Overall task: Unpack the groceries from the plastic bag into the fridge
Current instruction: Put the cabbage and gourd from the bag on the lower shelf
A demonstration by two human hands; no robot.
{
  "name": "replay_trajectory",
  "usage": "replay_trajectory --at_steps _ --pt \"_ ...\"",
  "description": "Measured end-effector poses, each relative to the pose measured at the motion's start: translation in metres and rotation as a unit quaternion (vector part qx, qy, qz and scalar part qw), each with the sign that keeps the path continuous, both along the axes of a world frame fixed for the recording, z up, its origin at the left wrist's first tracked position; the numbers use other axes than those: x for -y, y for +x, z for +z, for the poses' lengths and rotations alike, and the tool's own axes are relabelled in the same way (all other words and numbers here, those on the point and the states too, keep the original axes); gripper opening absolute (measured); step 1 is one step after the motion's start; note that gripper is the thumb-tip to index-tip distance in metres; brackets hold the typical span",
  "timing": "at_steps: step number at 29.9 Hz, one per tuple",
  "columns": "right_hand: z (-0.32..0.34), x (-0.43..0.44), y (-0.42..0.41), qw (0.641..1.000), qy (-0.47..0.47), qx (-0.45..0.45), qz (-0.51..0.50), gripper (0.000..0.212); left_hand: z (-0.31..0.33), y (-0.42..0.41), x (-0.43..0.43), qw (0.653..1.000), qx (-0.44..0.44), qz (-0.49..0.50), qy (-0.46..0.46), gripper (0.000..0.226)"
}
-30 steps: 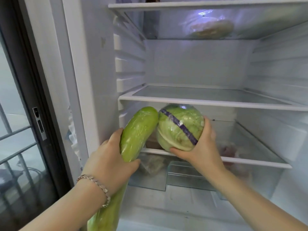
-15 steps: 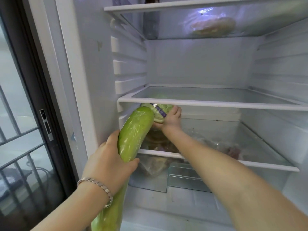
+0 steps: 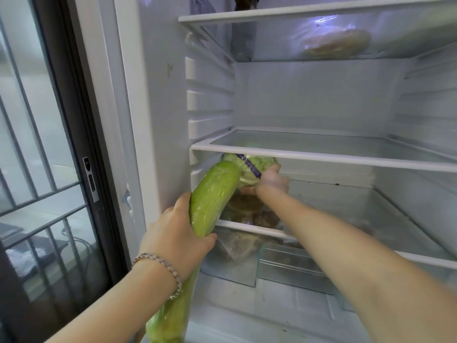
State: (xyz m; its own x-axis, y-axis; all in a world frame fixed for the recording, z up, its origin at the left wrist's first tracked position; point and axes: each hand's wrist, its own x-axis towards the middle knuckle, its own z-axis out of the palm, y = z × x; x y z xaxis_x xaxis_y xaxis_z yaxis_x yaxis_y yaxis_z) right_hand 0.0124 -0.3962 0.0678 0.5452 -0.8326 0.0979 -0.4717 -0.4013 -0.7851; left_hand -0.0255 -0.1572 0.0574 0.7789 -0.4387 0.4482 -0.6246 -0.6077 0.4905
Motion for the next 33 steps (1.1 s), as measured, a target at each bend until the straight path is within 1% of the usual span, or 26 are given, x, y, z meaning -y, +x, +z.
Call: replay_trajectory --at_steps 2,5,7,9,12,13,16,17,18,19,21,22,23,24,25,26,28,29,30,31,32,33 --pt "0.001 0.009 0.002 1.000 -0.005 -0.009 0.000 0.119 0.000 0.001 0.001 1.000 0.001 0.001 0.010 0.083" --pt "-0.006 0.018 0.002 0.999 -0.037 -0.037 0.006 0.105 -0.001 0.002 0.002 1.000 -0.001 0.005 0.011 0.083" --pt "-0.008 0.020 0.004 0.999 -0.028 -0.018 0.001 0.101 -0.001 0.003 0.003 1.000 0.003 0.007 0.008 0.082" --pt "-0.005 0.020 0.004 1.000 -0.021 -0.006 -0.008 0.108 -0.001 0.002 0.003 1.000 0.005 0.008 0.008 0.082" --pt "0.000 0.017 0.001 0.997 -0.058 -0.049 -0.026 0.118 -0.002 0.002 0.003 1.000 0.009 0.003 0.011 0.082" --pt "0.000 0.014 0.000 0.996 -0.067 -0.050 -0.034 0.118 -0.003 0.001 0.002 1.000 0.011 0.000 0.010 0.083" --pt "-0.001 -0.001 0.003 0.997 -0.045 -0.046 -0.042 0.114 -0.003 0.000 0.000 1.000 0.018 -0.017 0.005 0.084" --pt "-0.001 -0.007 0.002 0.997 -0.041 -0.059 -0.042 0.107 -0.002 0.000 -0.001 0.999 0.019 -0.026 0.011 0.084" --pt "0.000 -0.013 -0.004 0.996 -0.047 -0.065 -0.042 0.094 -0.001 0.000 -0.001 0.999 0.019 -0.039 0.021 0.084" --pt "0.004 -0.018 -0.016 0.996 -0.055 -0.055 -0.038 0.077 0.001 -0.001 -0.001 0.998 0.020 -0.057 0.032 0.084" --pt "0.011 -0.026 -0.053 0.998 -0.063 0.004 0.000 0.045 0.003 -0.003 0.000 0.993 0.034 -0.096 0.051 0.083" --pt "0.015 -0.030 -0.077 0.997 -0.051 0.040 0.036 0.035 0.004 -0.006 0.001 0.991 0.050 -0.112 0.057 0.082" --pt "0.020 -0.035 -0.103 0.994 -0.027 0.072 0.079 0.029 0.006 -0.009 0.003 0.987 0.074 -0.124 0.073 0.082" --pt "0.027 -0.040 -0.128 0.989 -0.010 0.086 0.124 0.026 0.007 -0.012 0.005 0.981 0.106 -0.136 0.089 0.081" --pt "0.033 -0.043 -0.151 0.983 -0.012 0.073 0.166 0.027 0.007 -0.014 0.008 0.968 0.166 -0.159 0.098 0.078" --pt "0.041 -0.046 -0.172 0.978 -0.042 0.013 0.203 0.031 0.008 -0.014 0.012 0.944 0.245 -0.196 0.103 0.075" --pt "0.055 -0.049 -0.202 0.948 -0.107 -0.168 0.248 0.056 0.007 -0.017 0.019 0.895 0.329 -0.283 0.102 0.078" --pt "0.061 -0.050 -0.212 0.928 -0.110 -0.241 0.262 0.062 0.004 -0.017 0.026 0.865 0.372 -0.325 0.090 0.081" --pt "0.065 -0.053 -0.219 0.913 -0.094 -0.285 0.276 0.059 0.003 -0.018 0.034 0.833 0.415 -0.358 0.080 0.079" --pt "0.066 -0.056 -0.225 0.903 -0.070 -0.307 0.293 0.050 0.005 -0.022 0.042 0.799 0.463 -0.380 0.061 0.071" --pt "0.063 -0.057 -0.231 0.899 -0.038 -0.307 0.309 0.041 0.010 -0.029 0.048 0.768 0.502 -0.397 0.033 0.060" --pt "0.058 -0.057 -0.237 0.901 0.007 -0.287 0.326 0.038 0.012 -0.033 0.056 0.742 0.529 -0.412 0.005 0.050"
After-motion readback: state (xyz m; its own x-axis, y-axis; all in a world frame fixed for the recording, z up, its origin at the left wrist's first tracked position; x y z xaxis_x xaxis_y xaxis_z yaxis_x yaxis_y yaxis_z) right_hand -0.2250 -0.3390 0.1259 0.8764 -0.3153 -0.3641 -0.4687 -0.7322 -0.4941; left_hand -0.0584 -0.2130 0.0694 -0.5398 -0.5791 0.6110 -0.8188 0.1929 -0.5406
